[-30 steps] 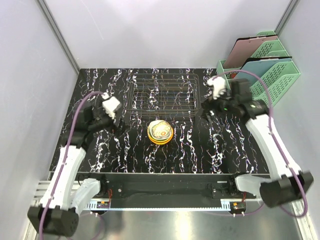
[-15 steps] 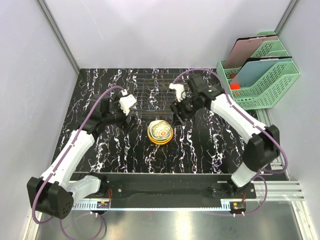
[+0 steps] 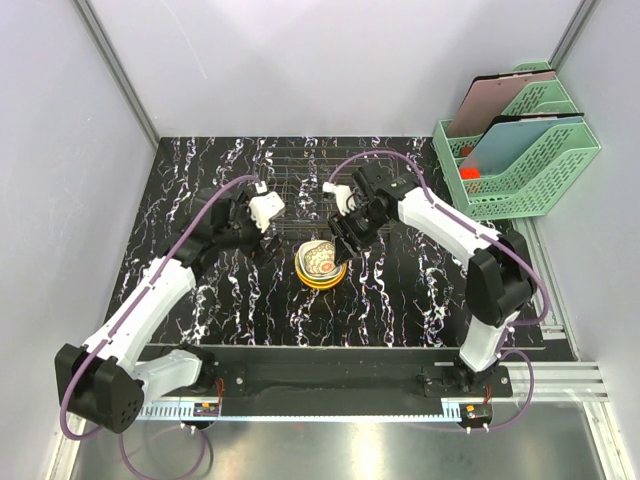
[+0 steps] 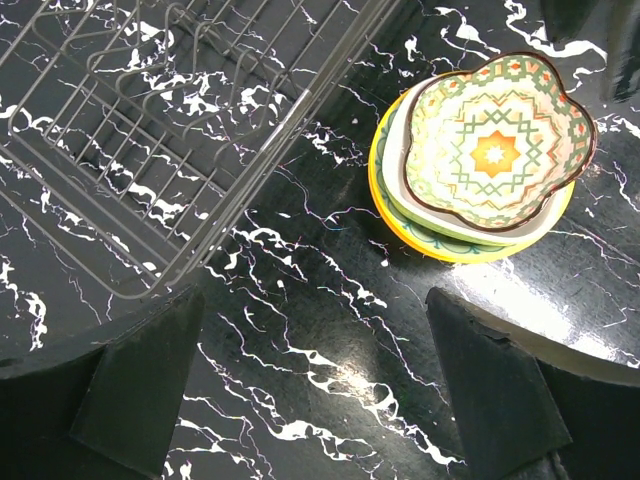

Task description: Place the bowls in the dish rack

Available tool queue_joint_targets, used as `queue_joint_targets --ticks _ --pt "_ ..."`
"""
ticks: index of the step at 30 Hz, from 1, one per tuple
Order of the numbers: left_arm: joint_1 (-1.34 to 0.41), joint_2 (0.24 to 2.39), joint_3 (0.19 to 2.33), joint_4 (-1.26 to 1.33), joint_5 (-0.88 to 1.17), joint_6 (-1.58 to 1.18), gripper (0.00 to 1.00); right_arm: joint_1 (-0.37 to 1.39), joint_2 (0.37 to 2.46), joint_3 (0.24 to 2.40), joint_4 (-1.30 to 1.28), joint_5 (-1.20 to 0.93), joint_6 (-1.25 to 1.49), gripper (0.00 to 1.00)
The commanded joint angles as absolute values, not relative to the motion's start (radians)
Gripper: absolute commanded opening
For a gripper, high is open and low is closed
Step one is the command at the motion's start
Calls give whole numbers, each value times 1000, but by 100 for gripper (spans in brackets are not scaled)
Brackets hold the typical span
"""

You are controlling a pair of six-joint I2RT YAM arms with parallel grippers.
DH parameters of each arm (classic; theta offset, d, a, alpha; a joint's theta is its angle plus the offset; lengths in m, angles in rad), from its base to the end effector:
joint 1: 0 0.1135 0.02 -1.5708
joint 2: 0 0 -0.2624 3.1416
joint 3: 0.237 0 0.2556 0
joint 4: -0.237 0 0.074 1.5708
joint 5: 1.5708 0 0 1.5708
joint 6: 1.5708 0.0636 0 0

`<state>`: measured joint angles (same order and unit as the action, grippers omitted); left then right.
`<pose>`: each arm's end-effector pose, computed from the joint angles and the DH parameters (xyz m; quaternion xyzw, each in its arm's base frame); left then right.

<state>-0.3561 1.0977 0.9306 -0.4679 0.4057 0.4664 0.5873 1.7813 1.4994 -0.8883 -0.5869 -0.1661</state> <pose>0.2368 -0.1149 0.2864 0.4328 0.7650 -0.1552 0.4510 0.2965 0.2397 0.2417 -0.3986 0.8512 0.3170 0.1270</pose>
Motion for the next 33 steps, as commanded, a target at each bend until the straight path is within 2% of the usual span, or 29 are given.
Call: queue_joint_targets --ticks 1,10,15,19,20,22,29,33 --pt "-368 1098 945 -414 377 476 99 592 1830 1557 -885 -571 -149 59" --pt "-379 1083 934 -411 374 492 99 592 1931 1635 -885 -512 -138 50" --pt "-379 1085 917 -408 380 499 99 592 1945 1646 -887 -500 -135 41" --pt "-379 1088 905 -396 382 495 99 592 1950 1654 -888 -474 -135 16" --pt "-379 1089 904 -390 382 497 99 591 1950 1655 -888 -468 -133 5" --pt "-380 1094 899 -387 379 494 99 592 1947 1657 -891 -456 -138 0" --pt "-379 1127 911 -361 417 450 99 592 1876 1661 -900 -391 -158 0" --pt "-379 1193 988 -364 474 364 99 592 1836 1696 -917 -348 -175 0"
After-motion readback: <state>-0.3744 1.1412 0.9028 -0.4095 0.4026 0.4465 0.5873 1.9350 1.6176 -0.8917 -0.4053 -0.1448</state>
